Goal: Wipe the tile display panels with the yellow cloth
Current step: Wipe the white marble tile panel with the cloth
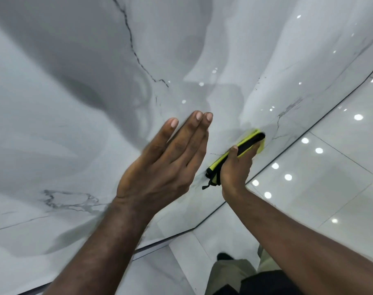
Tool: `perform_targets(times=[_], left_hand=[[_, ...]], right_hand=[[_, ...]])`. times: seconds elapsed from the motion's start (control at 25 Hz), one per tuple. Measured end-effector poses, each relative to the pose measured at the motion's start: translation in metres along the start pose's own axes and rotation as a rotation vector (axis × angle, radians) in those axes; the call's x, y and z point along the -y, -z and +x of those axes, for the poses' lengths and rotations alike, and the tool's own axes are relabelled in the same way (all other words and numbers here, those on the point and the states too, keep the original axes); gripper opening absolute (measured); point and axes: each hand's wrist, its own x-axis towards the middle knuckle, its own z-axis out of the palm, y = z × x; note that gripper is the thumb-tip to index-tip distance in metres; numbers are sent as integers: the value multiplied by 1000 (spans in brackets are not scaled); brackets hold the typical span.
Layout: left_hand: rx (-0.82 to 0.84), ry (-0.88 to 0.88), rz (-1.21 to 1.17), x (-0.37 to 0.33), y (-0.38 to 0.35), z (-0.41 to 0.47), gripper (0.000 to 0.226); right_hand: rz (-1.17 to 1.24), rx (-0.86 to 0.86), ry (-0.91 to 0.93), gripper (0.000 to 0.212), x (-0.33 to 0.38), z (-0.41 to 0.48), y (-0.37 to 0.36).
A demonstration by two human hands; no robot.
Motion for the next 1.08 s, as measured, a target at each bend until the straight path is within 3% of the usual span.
perform_targets(times=[0.12,0.2,0.44,0.56,0.6,0.64,0.72,0.76,0.88,0.92,1.04,1.08], left_hand=[[-16,30,-42,-1,0,-1,62],[-25,20,-11,-3,-1,0,63],[-62,116,-88,1,5,-1,58],[-42,341,-230,5,22,1,64],[-31,409,-249,8,28,0,67],[-25,455,-253,12,35,-1,69],[-32,505,-246,20,46,-9,74],[-37,515,-242,26,50,-12,76],[-44,517,-245,39,54,-21,75],[-43,506,-246,43,56,-24,75],[-37,477,-251,51,60,-28,73],[-37,472,-250,54,59,-28,72]], right_hand=[[32,-45,74,67,6,12,0],[65,-78,-9,61,18,16,8],[21,-98,255,59,87,5,28],[14,-72,816,59,139,-30,33],[-8,-90,918,59,150,-32,32],[3,-121,885,59,164,-28,29],[125,-128,540,61,188,-33,23],[101,-108,551,62,194,-45,22],[-93,-6,1113,63,177,-69,26],[-104,-7,1139,64,178,-64,27],[66,-52,581,64,200,-53,29],[33,-49,632,64,203,-60,30]])
